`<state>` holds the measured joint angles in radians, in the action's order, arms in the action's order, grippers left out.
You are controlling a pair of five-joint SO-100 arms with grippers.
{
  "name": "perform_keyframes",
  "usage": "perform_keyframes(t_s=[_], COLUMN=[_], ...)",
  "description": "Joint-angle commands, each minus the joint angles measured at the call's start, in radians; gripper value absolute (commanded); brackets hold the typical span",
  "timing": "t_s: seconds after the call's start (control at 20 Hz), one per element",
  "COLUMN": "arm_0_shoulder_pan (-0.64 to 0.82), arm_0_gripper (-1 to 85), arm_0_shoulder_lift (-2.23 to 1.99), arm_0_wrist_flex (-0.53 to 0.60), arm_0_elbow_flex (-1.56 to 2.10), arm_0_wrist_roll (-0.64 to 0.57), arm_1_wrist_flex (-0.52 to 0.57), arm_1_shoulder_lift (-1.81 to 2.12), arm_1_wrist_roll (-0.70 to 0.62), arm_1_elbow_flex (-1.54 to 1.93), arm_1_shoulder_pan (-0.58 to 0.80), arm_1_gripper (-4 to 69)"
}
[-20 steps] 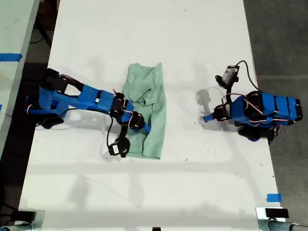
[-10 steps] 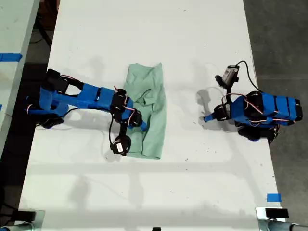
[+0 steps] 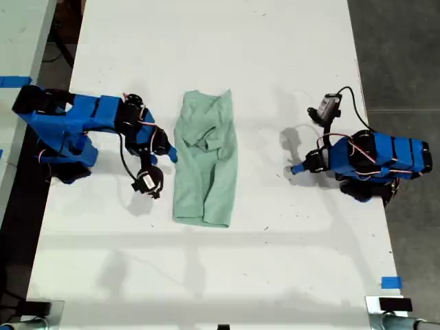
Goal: Fold t shirt
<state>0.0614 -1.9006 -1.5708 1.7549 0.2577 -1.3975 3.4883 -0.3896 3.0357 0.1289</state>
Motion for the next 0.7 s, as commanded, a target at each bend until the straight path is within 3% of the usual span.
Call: perform_keyframes(t_s=[0.0, 0.15, 0.4, 0.55, 0.65], arm_0_shoulder_pan=[-0.018, -0.060, -0.120, -0.141, -0.126], arm_0_gripper=[15.8, 14.5, 8.7, 5.8, 5.3], arm_0_shoulder_lift=[-0.337, -0.526, -1.111, -1.640, -1.638], arm_0_wrist_flex=[0.120, 0.295, 0.698, 0.612, 0.626], arm_0_elbow_flex=[0.244, 0.502, 1.127, 1.414, 1.453], arm_0_wrist_roll=[0.046, 0.081, 0.186, 0.201, 0.206], arm_1_wrist_flex=[0.021, 0.021, 0.021, 0.021, 0.021], arm_1_shoulder_lift=[0.012, 0.012, 0.012, 0.012, 0.012], arm_1_wrist_roll=[-0.020, -0.017, -0.015, -0.015, -0.012], arm_1_elbow_flex=[0.055, 0.055, 0.055, 0.055, 0.055], arm_1_shoulder_pan=[-0.008, -0.008, -0.008, -0.006, -0.005], arm_1_gripper=[1.0, 1.0, 1.0, 1.1, 1.3])
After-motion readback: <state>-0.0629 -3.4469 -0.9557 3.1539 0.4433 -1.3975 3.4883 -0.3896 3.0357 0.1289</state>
